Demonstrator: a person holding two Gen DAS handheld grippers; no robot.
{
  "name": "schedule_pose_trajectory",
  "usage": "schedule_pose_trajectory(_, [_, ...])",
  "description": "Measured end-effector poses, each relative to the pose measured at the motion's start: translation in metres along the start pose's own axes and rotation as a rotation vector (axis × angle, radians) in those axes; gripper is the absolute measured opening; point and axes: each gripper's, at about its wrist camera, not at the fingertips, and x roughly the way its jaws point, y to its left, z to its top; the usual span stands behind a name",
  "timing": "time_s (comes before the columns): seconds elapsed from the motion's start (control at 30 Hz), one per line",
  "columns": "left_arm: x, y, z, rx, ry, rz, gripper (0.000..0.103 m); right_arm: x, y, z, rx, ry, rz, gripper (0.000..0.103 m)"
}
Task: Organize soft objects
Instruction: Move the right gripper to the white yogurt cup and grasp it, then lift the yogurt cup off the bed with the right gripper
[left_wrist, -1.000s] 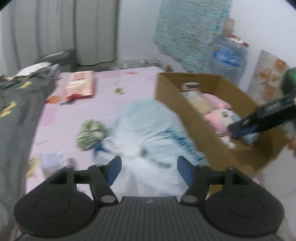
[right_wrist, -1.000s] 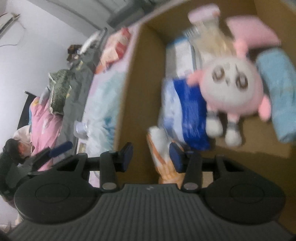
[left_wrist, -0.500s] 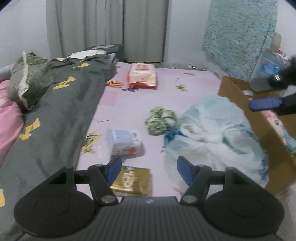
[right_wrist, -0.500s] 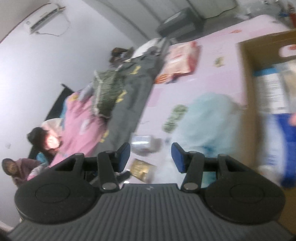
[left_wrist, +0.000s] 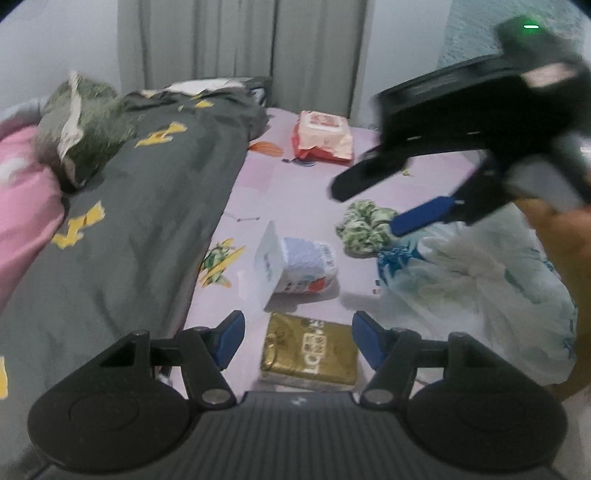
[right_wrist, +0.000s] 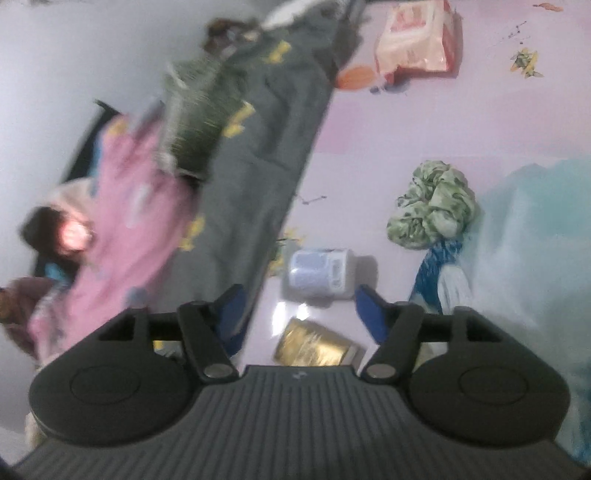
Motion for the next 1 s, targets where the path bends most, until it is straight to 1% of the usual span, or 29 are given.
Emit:
schedule_pose_trajectory(0.07, [0.002, 0.008, -0.002, -0.023, 0.011, 0.007, 0.064, 0.027, 0.006, 0.011, -0.028, 0.043, -0.036, 0.071])
schedule_pose_trajectory(0.13, [0.002, 0.016, -0.004, -0.04, 0.018, 0.018, 0.063, 0.052, 0.007, 0.019, -0.026, 0.083, -0.08, 0.072])
schedule_pose_trajectory(0.2, [0.001, 0.023, -0.006, -0.058, 0.022, 0.025, 0.063, 0.075, 0.01, 0.021, -0.016, 0.13, -0.11, 0.072])
schedule_pose_trajectory(0.23, [0.0, 0.026, -0.006, -0.068, 0.022, 0.027, 0.062, 0.084, 0.01, 0.022, -0.008, 0.148, -0.117, 0.074])
schedule_pose_trajectory(0.3, [-0.002, 0.031, -0.006, -0.079, 0.018, 0.028, 0.062, 0.097, 0.012, 0.02, -0.01, 0.172, -0.13, 0.071])
schedule_pose_trajectory(0.33, [-0.004, 0.033, -0.006, -0.081, 0.014, 0.03, 0.062, 0.099, 0.012, 0.019, -0.005, 0.173, -0.129, 0.066])
schedule_pose_trajectory(0.4, [-0.007, 0.036, -0.007, -0.082, 0.006, 0.037, 0.062, 0.1, 0.013, 0.017, -0.001, 0.159, -0.124, 0.065])
schedule_pose_trajectory(0.47, [-0.008, 0.038, -0.007, -0.085, 0.006, 0.038, 0.062, 0.099, 0.01, 0.015, 0.021, 0.145, -0.091, 0.064])
schedule_pose_trajectory(0.5, [-0.009, 0.039, -0.007, -0.086, 0.004, 0.038, 0.062, 0.101, 0.006, 0.016, 0.061, 0.145, -0.039, 0.064])
schedule_pose_trajectory(0.57, [-0.01, 0.04, -0.007, -0.088, 0.003, 0.041, 0.062, 0.103, -0.008, 0.016, 0.169, 0.161, 0.102, 0.064])
schedule_pose_trajectory(0.63, [-0.01, 0.039, -0.007, -0.09, 0.003, 0.044, 0.062, 0.114, -0.017, 0.016, 0.246, 0.195, 0.224, 0.065])
schedule_pose_trajectory(0.67, [-0.01, 0.039, -0.006, -0.089, 0.003, 0.044, 0.062, 0.119, -0.019, 0.015, 0.264, 0.212, 0.248, 0.065])
schedule_pose_trajectory(0.77, [-0.013, 0.038, -0.005, -0.082, -0.005, 0.049, 0.062, 0.131, -0.02, 0.013, 0.281, 0.236, 0.233, 0.067])
schedule_pose_trajectory(0.8, [-0.014, 0.037, -0.005, -0.079, -0.009, 0.05, 0.062, 0.131, -0.02, 0.013, 0.276, 0.235, 0.241, 0.068])
schedule_pose_trajectory(0.9, [-0.012, 0.037, -0.003, -0.074, -0.01, 0.05, 0.062, 0.122, -0.015, 0.016, 0.224, 0.216, 0.189, 0.068])
schedule_pose_trajectory(1.0, [-0.009, 0.036, -0.001, -0.072, -0.01, 0.043, 0.062, 0.118, -0.022, 0.015, 0.228, 0.21, 0.173, 0.068])
